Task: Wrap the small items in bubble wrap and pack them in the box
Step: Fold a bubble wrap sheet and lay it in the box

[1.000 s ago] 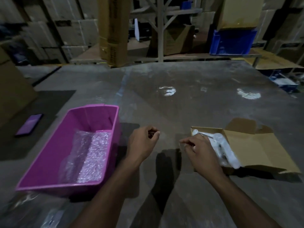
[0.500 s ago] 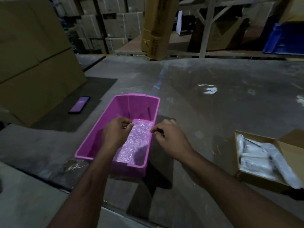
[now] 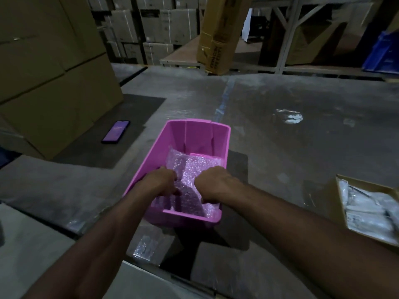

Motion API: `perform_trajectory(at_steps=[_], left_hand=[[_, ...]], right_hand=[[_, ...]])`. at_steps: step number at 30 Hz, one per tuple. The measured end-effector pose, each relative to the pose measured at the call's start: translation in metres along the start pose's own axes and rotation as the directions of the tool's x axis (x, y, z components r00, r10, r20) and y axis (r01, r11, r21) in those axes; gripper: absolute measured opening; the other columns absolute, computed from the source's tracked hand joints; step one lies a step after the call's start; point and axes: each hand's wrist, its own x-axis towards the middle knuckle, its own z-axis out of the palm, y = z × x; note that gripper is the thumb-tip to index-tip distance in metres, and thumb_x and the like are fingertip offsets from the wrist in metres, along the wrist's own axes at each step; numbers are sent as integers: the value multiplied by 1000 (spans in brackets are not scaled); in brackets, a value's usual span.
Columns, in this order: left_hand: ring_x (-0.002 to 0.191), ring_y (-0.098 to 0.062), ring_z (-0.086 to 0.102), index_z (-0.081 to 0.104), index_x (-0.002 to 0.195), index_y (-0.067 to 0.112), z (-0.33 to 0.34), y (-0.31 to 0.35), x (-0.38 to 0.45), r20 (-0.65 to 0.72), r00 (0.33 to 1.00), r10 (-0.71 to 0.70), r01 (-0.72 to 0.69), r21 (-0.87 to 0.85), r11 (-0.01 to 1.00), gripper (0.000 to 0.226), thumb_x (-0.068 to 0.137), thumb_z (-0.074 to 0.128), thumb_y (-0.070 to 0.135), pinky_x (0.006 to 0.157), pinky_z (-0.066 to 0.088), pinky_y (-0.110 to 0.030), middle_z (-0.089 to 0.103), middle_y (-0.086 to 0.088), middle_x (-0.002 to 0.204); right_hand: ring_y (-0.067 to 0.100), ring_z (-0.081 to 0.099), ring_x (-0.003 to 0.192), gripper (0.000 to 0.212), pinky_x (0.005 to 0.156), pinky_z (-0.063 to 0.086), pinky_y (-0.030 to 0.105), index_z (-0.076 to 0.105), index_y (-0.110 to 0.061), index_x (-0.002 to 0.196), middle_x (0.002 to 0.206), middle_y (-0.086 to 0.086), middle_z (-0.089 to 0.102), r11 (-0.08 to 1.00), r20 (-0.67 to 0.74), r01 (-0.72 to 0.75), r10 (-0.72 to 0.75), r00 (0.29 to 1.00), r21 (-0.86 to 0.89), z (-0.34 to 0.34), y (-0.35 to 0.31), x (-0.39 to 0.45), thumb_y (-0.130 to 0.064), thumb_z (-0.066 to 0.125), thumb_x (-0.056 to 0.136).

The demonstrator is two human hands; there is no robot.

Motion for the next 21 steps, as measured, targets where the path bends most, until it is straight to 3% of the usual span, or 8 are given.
perform_trajectory(at_steps=[4, 8, 11, 14, 17, 18, 21], left_hand=[[97, -26, 72, 68, 125, 12, -5, -1, 7, 72, 997, 8, -10, 26, 1000, 61, 83, 75, 57, 87, 59, -39, 70, -10, 123], [69, -26, 64, 66, 111, 0, -9, 4, 6, 99, 995, 15, -16, 13, 1000, 56, 87, 75, 49, 53, 47, -27, 72, -13, 103], [87, -30, 69, 67, 113, -1, -8, 6, 5, 80, 996, 37, -34, -36, 999, 53, 88, 75, 45, 66, 50, -30, 72, -15, 114], [104, -29, 68, 66, 120, 2, -14, 2, 3, -91, 995, 49, -62, -141, 988, 51, 90, 74, 42, 84, 54, -35, 70, -13, 121], [87, -18, 72, 79, 103, 12, -27, -2, 0, -324, 945, 41, -155, -334, 930, 30, 83, 82, 34, 82, 58, -35, 78, -5, 106], [81, -13, 72, 81, 95, 16, -31, -3, -3, -396, 918, 13, -188, -407, 894, 19, 81, 85, 29, 79, 59, -34, 79, 0, 98], [75, -7, 71, 80, 82, 22, -41, -3, -16, -498, 863, -85, -271, -599, 753, 10, 78, 87, 18, 76, 60, -32, 78, 5, 84]], right_hand=[[6, 51, 58, 26, 52, 35, 25, 61, -20, 78, 73, -9, 61, 998, 270, 57, -51, 961, -15, 4, -12, 16, -40, 69, 93], [8, 59, 60, 25, 54, 40, 25, 73, -17, 108, 84, -5, 71, 990, 435, 13, -75, 897, 144, 9, -18, 25, -36, 63, 97], [14, 61, 68, 32, 57, 44, 26, 70, -6, 118, 100, 4, 71, 961, 532, -60, -97, 841, 270, 14, -20, 29, -29, 59, 100], [11, 60, 62, 27, 56, 45, 26, 74, -7, 110, 85, -1, 70, 966, 494, -23, -111, 862, 257, 14, -20, 28, -29, 63, 98], [11, 54, 57, 15, 62, 46, 29, 66, -10, 83, 70, -5, 59, 983, 347, 41, -103, 932, 182, 5, -20, 18, -19, 65, 95], [15, 55, 62, 14, 65, 45, 31, 60, -13, 80, 72, -4, 57, 985, 260, 34, -78, 962, 169, 2, -18, 15, -14, 63, 94], [25, 63, 86, 14, 67, 46, 33, 67, -11, 98, 94, 3, 64, 981, -19, -27, 31, 999, 191, -1, -7, 7, -5, 58, 90]])
